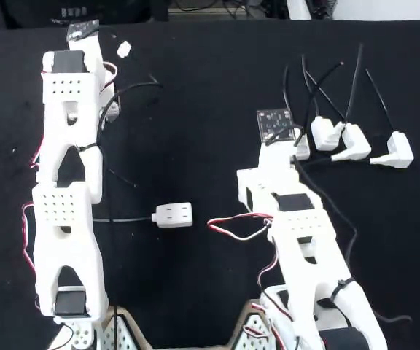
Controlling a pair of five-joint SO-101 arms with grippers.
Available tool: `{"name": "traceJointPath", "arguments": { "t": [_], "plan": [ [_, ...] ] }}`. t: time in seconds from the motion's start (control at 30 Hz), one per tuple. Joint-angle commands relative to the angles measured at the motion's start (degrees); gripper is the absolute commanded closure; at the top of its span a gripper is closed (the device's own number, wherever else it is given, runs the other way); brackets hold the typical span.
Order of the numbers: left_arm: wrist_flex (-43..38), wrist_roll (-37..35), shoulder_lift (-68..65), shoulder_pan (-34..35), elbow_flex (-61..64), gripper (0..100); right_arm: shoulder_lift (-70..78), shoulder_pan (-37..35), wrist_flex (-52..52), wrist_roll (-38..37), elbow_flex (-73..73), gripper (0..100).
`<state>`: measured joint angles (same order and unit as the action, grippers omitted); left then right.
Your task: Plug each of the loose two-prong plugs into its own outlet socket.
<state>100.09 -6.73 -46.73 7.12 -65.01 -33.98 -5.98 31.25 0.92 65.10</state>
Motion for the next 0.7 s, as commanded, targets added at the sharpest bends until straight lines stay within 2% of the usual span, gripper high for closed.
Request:
{"name": "traceJointPath", "arguments": {
  "t": [0.0, 0.2, 0.37, 0.53, 0.6, 0.67],
  "plan": [
    [0.9, -0.5, 5.0, 1.4, 4.6, 97, 0.0, -0.2, 0.1, 0.4, -2.4, 76.9],
    [0.1, -0.1, 20.0, -1.8, 27.6, 97, -0.3, -0.2, 0.1, 0.4, -2.4, 76.9],
    [-9.3, 1.8, 35.7, -5.7, 50.1, 97, -0.5, 0.0, 2.5, 0.3, -4.1, 76.9],
    [-20.9, 2.4, 52.7, -11.0, 74.6, 97, -0.4, 2.4, 28.7, -1.3, -20.0, 76.9],
    [-26.8, 2.4, 59.2, -14.6, 83.3, 97, -0.4, 5.1, 35.2, -4.6, -24.1, 76.9],
    [-33.1, 2.4, 65.0, -19.3, 91.1, 97, -0.4, 8.4, 37.4, -7.3, -25.5, 76.9]
  ]
}}
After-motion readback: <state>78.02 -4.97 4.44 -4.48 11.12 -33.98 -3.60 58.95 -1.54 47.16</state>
